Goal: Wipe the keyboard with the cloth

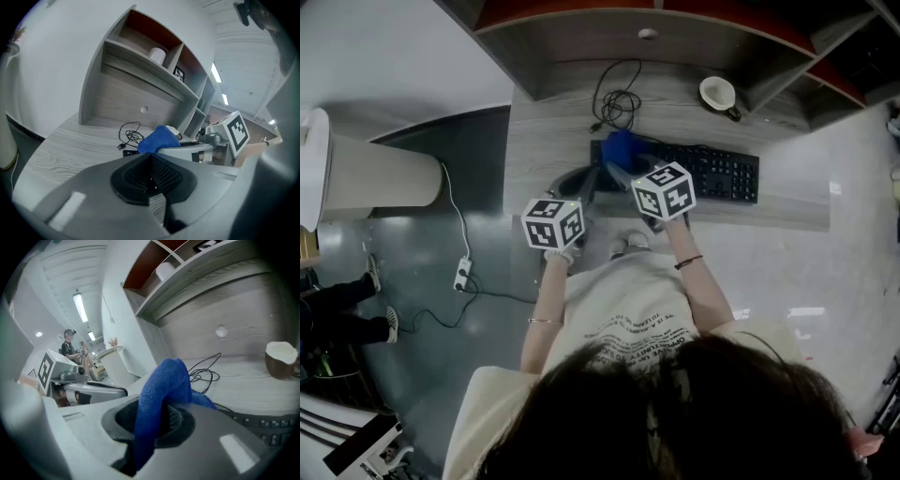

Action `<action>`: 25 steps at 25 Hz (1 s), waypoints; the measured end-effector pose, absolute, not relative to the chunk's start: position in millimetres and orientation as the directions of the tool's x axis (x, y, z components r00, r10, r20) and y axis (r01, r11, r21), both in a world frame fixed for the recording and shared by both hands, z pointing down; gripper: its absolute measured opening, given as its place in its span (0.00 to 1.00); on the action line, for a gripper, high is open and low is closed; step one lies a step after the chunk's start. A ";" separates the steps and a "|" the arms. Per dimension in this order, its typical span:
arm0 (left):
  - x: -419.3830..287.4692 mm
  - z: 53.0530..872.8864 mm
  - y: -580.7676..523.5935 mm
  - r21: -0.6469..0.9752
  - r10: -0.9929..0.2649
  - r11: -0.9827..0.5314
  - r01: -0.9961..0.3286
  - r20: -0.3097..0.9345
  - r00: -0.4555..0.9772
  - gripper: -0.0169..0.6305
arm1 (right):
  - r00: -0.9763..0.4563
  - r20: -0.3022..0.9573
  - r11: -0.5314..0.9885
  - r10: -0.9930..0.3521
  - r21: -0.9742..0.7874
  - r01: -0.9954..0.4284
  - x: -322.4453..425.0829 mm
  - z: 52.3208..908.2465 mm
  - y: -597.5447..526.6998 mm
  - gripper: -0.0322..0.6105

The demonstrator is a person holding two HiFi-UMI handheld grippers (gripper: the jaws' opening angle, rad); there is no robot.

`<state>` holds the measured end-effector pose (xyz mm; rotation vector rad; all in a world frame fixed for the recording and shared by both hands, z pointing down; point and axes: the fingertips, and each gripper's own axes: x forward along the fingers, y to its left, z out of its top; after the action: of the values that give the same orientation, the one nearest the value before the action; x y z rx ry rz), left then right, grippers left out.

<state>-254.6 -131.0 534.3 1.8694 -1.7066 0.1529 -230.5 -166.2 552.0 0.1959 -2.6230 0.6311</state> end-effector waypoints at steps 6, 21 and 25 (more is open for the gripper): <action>-261.8 534.4 -122.8 0.347 -0.872 0.050 -0.937 0.472 0.129 0.03 | -0.898 0.439 0.890 0.009 -0.413 -0.193 -240.6 550.6 -160.3 0.14; -277.7 532.9 -101.5 0.342 -0.877 0.116 -0.933 0.476 0.065 0.03 | -0.897 0.436 0.892 0.070 -0.430 -0.140 -262.5 550.3 -143.8 0.14; -282.9 534.5 -94.0 0.342 -0.879 0.135 -0.930 0.475 0.047 0.03 | -0.899 0.430 0.891 0.080 -0.436 -0.129 -267.9 549.7 -138.3 0.14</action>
<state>-282.9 -94.0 534.5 1.7380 -1.8241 0.1115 -267.9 -138.3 549.7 0.0363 -2.6112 0.6442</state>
